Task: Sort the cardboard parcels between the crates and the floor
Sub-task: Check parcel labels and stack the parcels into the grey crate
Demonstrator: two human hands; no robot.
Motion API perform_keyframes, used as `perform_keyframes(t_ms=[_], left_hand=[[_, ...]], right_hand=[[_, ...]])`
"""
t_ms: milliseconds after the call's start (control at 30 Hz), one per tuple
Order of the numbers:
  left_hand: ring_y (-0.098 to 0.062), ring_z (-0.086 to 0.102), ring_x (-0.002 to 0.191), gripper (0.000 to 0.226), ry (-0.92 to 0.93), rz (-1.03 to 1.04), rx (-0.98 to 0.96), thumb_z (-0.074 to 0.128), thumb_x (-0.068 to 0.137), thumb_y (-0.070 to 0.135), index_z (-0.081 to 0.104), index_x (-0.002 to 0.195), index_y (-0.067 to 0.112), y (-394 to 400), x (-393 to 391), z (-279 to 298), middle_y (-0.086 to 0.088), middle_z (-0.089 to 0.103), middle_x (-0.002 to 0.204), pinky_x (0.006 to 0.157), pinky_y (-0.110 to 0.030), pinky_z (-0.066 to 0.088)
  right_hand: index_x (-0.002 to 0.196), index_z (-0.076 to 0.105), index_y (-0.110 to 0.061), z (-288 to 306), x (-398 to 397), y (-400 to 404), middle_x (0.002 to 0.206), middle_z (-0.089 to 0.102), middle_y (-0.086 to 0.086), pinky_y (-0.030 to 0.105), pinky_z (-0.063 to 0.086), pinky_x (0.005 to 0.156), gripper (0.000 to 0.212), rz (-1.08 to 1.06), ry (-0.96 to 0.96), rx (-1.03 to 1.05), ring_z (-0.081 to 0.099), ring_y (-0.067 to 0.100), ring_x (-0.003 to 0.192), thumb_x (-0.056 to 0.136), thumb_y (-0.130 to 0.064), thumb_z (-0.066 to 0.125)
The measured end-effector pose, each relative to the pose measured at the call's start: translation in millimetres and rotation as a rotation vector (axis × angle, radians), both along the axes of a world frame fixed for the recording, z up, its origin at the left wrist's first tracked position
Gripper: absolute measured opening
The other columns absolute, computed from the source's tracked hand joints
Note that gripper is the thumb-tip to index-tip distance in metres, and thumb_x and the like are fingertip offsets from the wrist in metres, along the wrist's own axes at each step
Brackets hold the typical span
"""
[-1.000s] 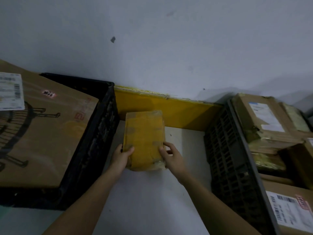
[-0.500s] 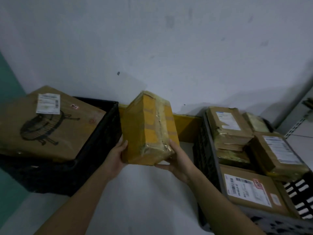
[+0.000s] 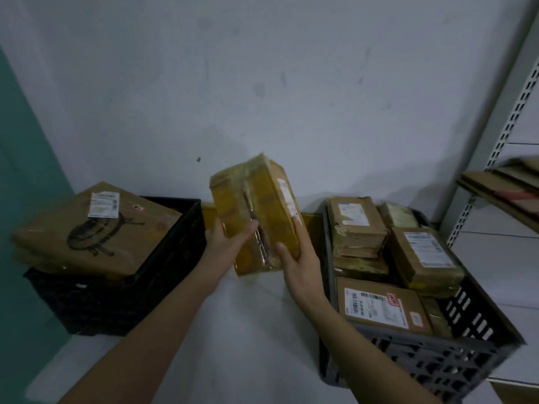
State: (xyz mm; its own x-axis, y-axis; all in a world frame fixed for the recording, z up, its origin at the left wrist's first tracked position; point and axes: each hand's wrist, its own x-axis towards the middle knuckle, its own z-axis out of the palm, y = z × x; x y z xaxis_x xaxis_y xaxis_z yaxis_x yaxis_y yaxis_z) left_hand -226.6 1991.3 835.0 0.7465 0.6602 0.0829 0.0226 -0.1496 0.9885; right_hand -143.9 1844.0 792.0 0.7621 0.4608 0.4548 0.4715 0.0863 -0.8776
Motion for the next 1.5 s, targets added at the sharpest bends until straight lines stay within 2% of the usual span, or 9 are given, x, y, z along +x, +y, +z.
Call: perform_keyframes(t_ms=[133,367,500,667,833,1067,1233,1333,1500], left_hand=[[-0.027,0.039,0.140,0.143,-0.030,0.031,-0.095,0.082,0.036,0.082,-0.008,0.145,0.062,-34.1,6.3,5.2,0.003,0.034,0.158,0.109,-0.062,0.037],[-0.033,0.046,0.133,0.141,-0.135,0.032,-0.251,0.082,0.040,0.078,-0.001,0.151,0.054,-58.0,7.3,17.2,0.000,0.040,0.153,0.100,-0.065,0.043],[-0.033,0.050,0.129,0.107,-0.149,0.042,-0.347,0.074,0.057,0.072,0.021,0.148,0.053,-43.3,5.1,16.1,0.001,0.051,0.143,0.088,-0.067,0.049],[-0.029,0.063,0.115,0.098,-0.006,-0.104,-0.257,0.075,0.049,0.075,0.047,0.137,0.045,-30.1,-0.7,19.5,0.000,0.065,0.129,0.087,-0.056,0.053],[-0.031,0.066,0.115,0.102,0.174,-0.440,0.001,0.084,0.052,0.066,0.044,0.143,0.044,-8.9,-10.2,33.9,-0.005,0.067,0.128,0.103,-0.059,0.046],[-0.023,0.066,0.116,0.110,0.250,-0.615,0.148,0.089,0.047,0.062,0.044,0.145,0.042,-0.8,-7.1,68.1,0.002,0.062,0.135,0.096,-0.045,0.054],[-0.021,0.030,0.145,0.095,0.065,-0.172,0.366,0.063,0.071,0.068,0.027,0.154,0.038,-27.6,11.8,77.7,0.001,0.029,0.159,0.111,-0.040,0.033],[-0.027,0.028,0.146,0.096,-0.065,-0.031,0.199,0.062,0.076,0.060,0.016,0.156,0.035,-35.2,14.1,73.9,-0.005,0.024,0.161,0.115,-0.044,0.031],[-0.033,0.039,0.140,0.113,0.091,-0.231,0.125,0.076,0.072,0.047,-0.001,0.155,0.045,-65.0,21.0,46.4,-0.007,0.025,0.162,0.108,-0.053,0.042]], right_hand=[[0.153,0.013,-0.043,4.4,-14.4,-12.7,0.167,0.002,-0.001,0.050,0.018,0.119,0.066,-0.147,-0.312,-0.198,-0.006,0.026,0.154,0.103,-0.026,0.052],[0.155,0.028,-0.032,16.4,-24.4,-31.6,0.165,0.020,0.008,0.053,0.022,0.116,0.058,-0.260,-0.549,-0.386,0.008,0.041,0.151,0.100,-0.048,0.034],[0.146,0.044,-0.030,33.2,-14.8,-57.9,0.154,0.035,-0.001,0.037,0.034,0.115,0.058,-0.269,-0.274,-0.175,0.030,0.016,0.141,0.094,-0.054,0.049],[0.155,0.022,-0.030,54.4,22.2,-82.0,0.160,0.029,-0.001,0.051,0.032,0.117,0.085,-0.155,0.203,-0.048,0.029,0.019,0.146,0.087,-0.060,0.063],[0.152,0.019,-0.046,75.8,44.8,-98.8,0.159,0.026,-0.010,0.045,0.043,0.108,0.103,-0.061,0.027,-0.135,0.033,0.016,0.142,0.069,-0.067,0.077],[0.123,0.057,-0.030,76.4,47.9,-111.4,0.115,0.061,-0.011,0.037,0.060,0.083,0.048,0.034,-0.054,-0.310,0.062,0.011,0.104,0.081,-0.040,0.079],[0.117,0.058,-0.021,70.4,53.7,-114.2,0.108,0.062,-0.010,0.023,0.052,0.072,0.036,-0.236,0.090,-0.153,0.061,0.007,0.096,0.086,-0.030,0.076],[0.106,0.057,-0.020,71.0,60.6,-124.8,0.104,0.064,-0.004,0.035,0.057,0.078,0.025,-0.440,0.229,-0.076,0.065,0.016,0.096,0.089,-0.028,0.073],[0.104,0.055,-0.014,73.2,63.3,-142.4,0.105,0.065,0.007,0.051,0.060,0.078,0.018,-0.409,0.559,0.071,0.068,0.025,0.092,0.094,-0.023,0.067]])
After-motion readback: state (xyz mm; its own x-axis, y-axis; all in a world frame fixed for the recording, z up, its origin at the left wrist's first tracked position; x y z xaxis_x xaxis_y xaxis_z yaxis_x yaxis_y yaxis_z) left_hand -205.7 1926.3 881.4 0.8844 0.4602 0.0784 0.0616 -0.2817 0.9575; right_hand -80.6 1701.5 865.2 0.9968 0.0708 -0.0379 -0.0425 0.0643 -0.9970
